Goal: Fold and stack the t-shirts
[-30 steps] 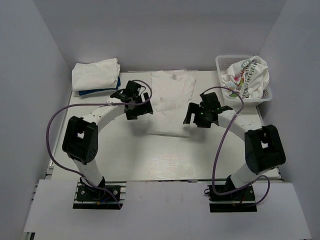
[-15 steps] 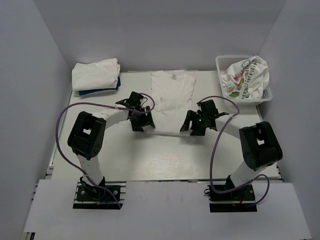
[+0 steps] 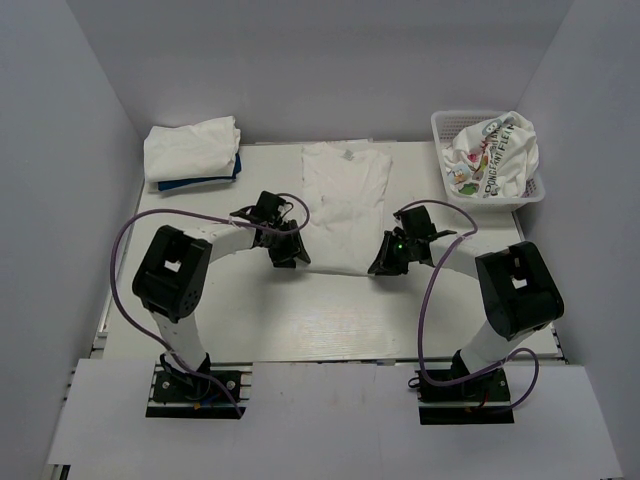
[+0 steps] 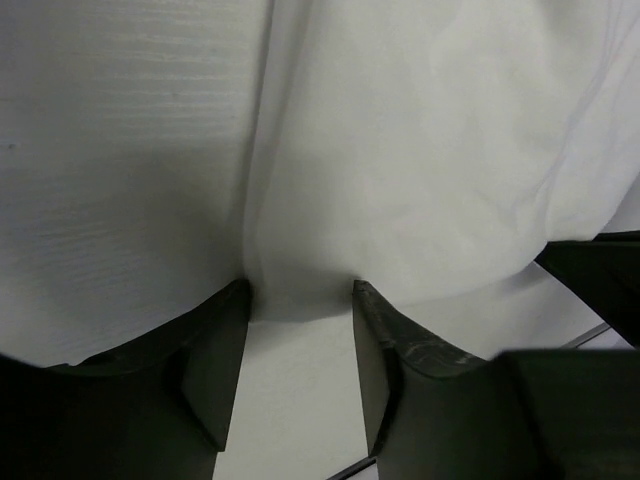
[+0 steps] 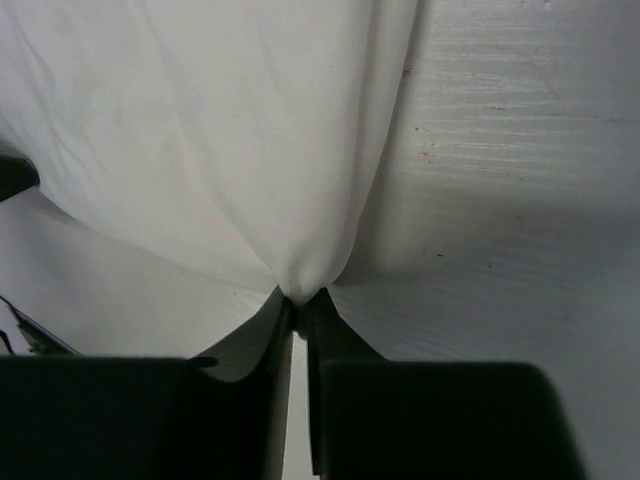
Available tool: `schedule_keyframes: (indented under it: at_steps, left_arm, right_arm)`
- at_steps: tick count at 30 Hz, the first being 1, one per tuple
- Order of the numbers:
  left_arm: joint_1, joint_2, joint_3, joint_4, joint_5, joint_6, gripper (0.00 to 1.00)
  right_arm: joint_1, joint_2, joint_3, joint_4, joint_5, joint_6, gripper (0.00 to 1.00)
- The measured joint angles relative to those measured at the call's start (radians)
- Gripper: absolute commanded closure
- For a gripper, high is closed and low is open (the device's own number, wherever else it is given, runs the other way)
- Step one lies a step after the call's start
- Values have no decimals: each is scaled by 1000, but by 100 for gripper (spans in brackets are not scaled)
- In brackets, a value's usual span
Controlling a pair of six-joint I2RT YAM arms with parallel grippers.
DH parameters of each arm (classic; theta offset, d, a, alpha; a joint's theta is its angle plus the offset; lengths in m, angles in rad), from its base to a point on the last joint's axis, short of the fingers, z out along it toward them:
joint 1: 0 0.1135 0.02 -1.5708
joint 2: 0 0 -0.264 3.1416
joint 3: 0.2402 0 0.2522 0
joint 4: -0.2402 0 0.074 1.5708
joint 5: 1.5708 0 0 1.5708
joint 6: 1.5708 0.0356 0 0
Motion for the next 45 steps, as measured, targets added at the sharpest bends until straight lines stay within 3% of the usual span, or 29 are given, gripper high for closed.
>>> schedule_keyframes:
  at_steps: [1,4,8,14,19,22,25,26,27,38,45]
  left_arm:
    - [0,-6,-3,3,6,-3,39]
    - [-5,-29,-21,0,8,-13,28]
    - [-7,-60,-41,-35,-14,-8,28]
    - [-7,-72,-60,-48,-26,-7,39]
    - [-5,-66,-63,-35,-23,-22,41]
    - [-6,-43,-44,-29,-4,-29,48]
    - [-6,-10,-24,-14,5,-32,74]
    - [-6,-2,-21,-9,11,-36,91]
    - [-6,3,-22,-3,8,-34,99]
    - [-13,-69,-115,41,0,-37,100]
    - [-83,-431,-308,-169,-31,-42,100]
  right_arm:
    - [0,0,-1,0,0,1,100]
    - [0,0,-4,4,1,6,100]
    - [1,0,-16,14,0,6,100]
    - [1,-5,-17,17,-1,6,100]
    - [1,-8,-22,19,-6,5,100]
    - [2,-8,-22,20,-6,5,100]
    - [2,-8,-23,20,-6,5,100]
    - [2,-8,-23,20,-6,5,100]
    - [2,-8,-23,20,-7,5,100]
    - [14,-48,-29,-32,1,-44,100]
    - [87,-346,-48,-255,-48,-113,100]
